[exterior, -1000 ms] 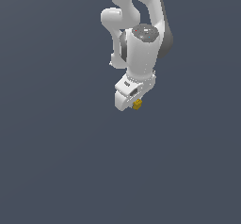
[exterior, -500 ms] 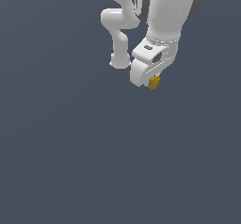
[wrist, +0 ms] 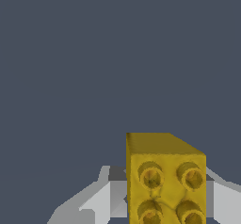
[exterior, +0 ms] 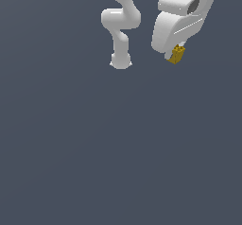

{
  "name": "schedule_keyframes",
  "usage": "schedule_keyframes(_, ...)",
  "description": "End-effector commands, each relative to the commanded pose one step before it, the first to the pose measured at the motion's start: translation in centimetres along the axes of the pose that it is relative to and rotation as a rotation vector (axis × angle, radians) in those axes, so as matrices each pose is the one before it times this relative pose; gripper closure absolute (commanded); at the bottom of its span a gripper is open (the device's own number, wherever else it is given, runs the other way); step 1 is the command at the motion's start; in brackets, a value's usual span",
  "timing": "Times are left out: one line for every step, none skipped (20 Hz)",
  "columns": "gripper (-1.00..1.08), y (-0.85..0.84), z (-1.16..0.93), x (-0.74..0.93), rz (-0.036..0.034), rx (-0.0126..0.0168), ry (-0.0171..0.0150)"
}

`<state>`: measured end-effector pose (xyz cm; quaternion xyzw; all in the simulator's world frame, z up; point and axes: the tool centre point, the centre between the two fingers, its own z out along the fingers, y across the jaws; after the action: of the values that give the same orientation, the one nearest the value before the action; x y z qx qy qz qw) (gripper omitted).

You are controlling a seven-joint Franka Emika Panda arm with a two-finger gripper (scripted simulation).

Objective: Pick up the object and move it to a goal position.

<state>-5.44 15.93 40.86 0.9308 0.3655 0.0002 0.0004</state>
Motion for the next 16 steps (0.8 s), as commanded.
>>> schedule_keyframes(1.08,-0.820,-2.291,0.525,0.00117,0.00069,-0.00060)
schedule_keyframes(1.08,-0.283,-0.776,0.215,0.00000,0.00000,0.00000)
schedule_keyframes(1.08,-0.233,-0.725,0.185,0.00046,0.00008,0.00015)
schedule_keyframes(1.08,-0.240,-0.664,0.191,0.00000,0.00000,0.00000)
schedule_keyframes(1.08,-0.219,-0.609,0.178,0.00000,0.00000,0.00000)
schedule_keyframes(1.08,-0.170,-0.562,0.148,0.00046,0.00008,0.00015)
schedule_keyframes(1.08,-0.178,-0.503,0.153,0.00000,0.00000,0.00000)
schedule_keyframes(1.08,-0.159,-0.453,0.140,0.00000,0.00000,0.00000)
schedule_keyframes(1.08,-0.113,-0.411,0.110,0.00046,0.00008,0.00014)
schedule_keyframes(1.08,-0.124,-0.361,0.116,0.00000,0.00000,0.00000)
schedule_keyframes(1.08,-0.109,-0.319,0.104,0.00000,0.00000,0.00000)
schedule_keyframes(1.08,-0.094,-0.279,0.093,0.00000,0.00000,0.00000)
schedule_keyframes(1.08,-0.081,-0.241,0.082,0.00000,0.00000,0.00000)
schedule_keyframes(1.08,-0.068,-0.206,0.070,0.00000,0.00000,0.00000)
schedule_keyframes(1.08,-0.056,-0.171,0.060,0.00000,0.00000,0.00000)
schedule_keyframes(1.08,-0.045,-0.138,0.049,0.00000,0.00000,0.00000)
